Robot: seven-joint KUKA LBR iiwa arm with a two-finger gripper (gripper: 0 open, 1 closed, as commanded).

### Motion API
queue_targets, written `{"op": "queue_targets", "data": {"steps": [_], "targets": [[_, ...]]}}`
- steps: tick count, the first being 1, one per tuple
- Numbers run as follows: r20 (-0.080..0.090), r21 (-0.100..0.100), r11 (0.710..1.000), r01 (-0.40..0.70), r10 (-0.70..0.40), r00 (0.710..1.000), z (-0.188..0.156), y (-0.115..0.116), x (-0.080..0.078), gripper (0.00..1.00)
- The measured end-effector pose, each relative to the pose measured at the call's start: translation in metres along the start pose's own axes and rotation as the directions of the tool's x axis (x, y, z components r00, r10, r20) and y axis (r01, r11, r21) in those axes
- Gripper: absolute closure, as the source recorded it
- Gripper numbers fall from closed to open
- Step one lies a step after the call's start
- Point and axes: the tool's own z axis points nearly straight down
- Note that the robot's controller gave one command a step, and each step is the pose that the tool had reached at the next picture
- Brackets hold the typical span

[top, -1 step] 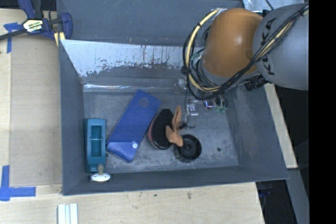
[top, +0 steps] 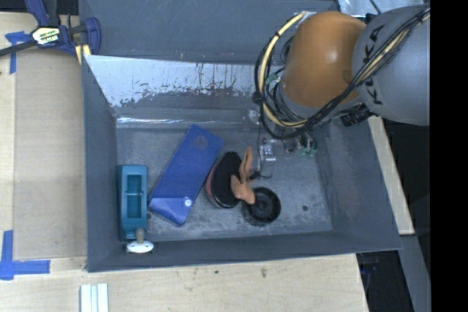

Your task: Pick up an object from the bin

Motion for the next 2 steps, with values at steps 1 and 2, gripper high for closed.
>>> {"op": "queue_targets", "data": {"steps": [1,2], "targets": [[0.007,0.001,0.998,0.055,-0.055,0.998,0.04,0.0,0.018,0.0],[0.004,0.001,0.991,0.133,-0.133,0.991,0.079,0.012,0.05,0.0]]}}
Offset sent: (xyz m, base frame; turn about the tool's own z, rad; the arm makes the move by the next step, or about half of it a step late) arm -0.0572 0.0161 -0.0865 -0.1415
